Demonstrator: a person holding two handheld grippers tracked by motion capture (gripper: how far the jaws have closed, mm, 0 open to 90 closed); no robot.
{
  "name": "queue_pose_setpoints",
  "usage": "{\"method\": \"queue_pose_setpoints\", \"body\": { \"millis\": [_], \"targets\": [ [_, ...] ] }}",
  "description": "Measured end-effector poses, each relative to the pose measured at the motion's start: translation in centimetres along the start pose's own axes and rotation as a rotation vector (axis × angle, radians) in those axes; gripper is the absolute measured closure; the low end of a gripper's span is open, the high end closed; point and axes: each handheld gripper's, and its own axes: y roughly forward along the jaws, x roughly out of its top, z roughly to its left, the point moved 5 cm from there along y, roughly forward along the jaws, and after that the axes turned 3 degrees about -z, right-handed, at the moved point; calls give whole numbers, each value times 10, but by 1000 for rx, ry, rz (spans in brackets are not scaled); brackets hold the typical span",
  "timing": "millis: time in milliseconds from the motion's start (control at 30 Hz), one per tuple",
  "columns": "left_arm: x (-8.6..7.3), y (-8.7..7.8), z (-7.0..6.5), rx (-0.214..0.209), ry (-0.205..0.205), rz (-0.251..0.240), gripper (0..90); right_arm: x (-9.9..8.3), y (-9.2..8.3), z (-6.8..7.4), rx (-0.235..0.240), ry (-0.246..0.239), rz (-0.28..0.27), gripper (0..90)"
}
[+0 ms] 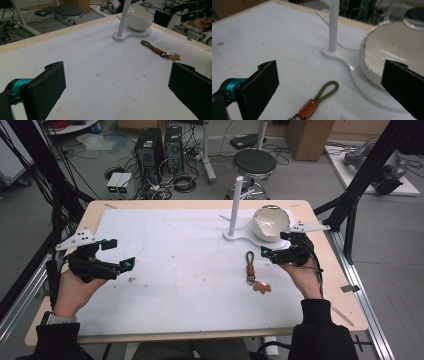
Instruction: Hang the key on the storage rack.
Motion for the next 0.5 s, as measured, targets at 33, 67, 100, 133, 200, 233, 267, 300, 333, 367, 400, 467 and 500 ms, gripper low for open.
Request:
{"method": "queue_pose_setpoints", "body": {
  "millis": [33, 67, 100, 133, 200, 233, 267, 300, 333, 367, 400, 467, 500],
  "targets": [
    [0, 1, -1, 0, -2, 1, 17, -3, 6, -2, -9, 7, 32, 8],
    [0, 2, -1, -4, 1, 5, 17, -5, 11, -2, -15, 10, 58, 8],
    [0, 2, -1, -4, 1, 5, 17, -7, 17, -3, -27, 3, 80, 8],
    [0, 3, 0, -2, -1, 9, 17, -9, 24, -3, -41, -9, 101, 8],
    [-1, 4, 0, -3, -3, 11, 17, -14, 37, -5, -62, -19, 144, 8],
    [-1, 4, 0, -3, -2, 13, 17, -16, 44, -7, -71, -12, 159, 8],
    [-1, 5, -1, -6, -2, 15, 17, -18, 50, -8, -75, -4, 173, 8],
    [-1, 5, -1, -8, 0, 17, 17, -20, 55, -10, -83, 3, 183, 8],
    [-1, 5, -1, -8, -3, 16, 17, -22, 60, -11, -84, 22, 182, 8],
    [-1, 5, -1, -8, -6, 15, 17, -24, 64, -13, -85, 35, 186, 8],
    [-2, 6, 0, -7, -7, 16, 17, -25, 68, -14, -92, 42, 185, 8],
    [-3, 6, 0, -10, -9, 20, 17, -29, 76, -17, -115, 58, 200, 8],
    [-3, 6, 0, -9, -12, 18, 17, -32, 80, -18, -122, 63, 209, 8]
  ]
}}
